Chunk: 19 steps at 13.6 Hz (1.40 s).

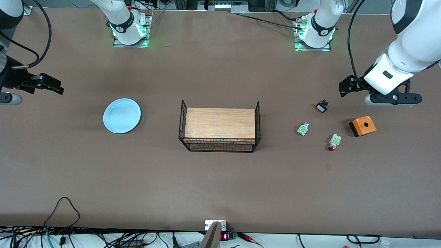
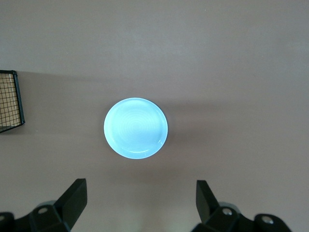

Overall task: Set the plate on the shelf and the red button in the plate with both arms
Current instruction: 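Move the right gripper toward the light blue plate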

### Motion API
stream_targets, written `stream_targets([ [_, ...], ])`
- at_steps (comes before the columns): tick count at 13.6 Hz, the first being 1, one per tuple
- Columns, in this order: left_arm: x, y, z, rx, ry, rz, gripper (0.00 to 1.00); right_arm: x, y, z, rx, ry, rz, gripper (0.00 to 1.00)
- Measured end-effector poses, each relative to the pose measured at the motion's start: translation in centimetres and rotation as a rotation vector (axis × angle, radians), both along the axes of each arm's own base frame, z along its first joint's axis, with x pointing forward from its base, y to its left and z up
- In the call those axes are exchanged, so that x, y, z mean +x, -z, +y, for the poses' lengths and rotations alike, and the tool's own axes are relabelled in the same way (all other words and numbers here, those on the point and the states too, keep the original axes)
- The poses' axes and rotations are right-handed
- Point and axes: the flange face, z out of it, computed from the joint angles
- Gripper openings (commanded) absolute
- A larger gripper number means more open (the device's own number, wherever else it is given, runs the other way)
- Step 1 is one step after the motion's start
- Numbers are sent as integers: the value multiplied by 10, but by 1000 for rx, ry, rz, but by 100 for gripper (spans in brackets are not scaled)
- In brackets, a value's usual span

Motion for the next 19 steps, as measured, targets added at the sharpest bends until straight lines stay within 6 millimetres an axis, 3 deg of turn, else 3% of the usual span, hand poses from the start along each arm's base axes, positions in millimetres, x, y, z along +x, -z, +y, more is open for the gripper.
stream_targets([
  [6, 0, 0, 0, 1, 0, 4, 100, 0, 0, 0, 0, -1, 1, 100],
  [8, -1, 0, 0, 1, 0, 5, 100, 5, 12, 3, -2, -5, 17, 100],
  [15, -1, 0, 0, 1, 0, 5, 100, 54, 128, 14, -28, -21, 84, 100],
  [19, -1, 0, 0, 1, 0, 5, 100, 54, 186, 14, -40, -28, 88, 100],
])
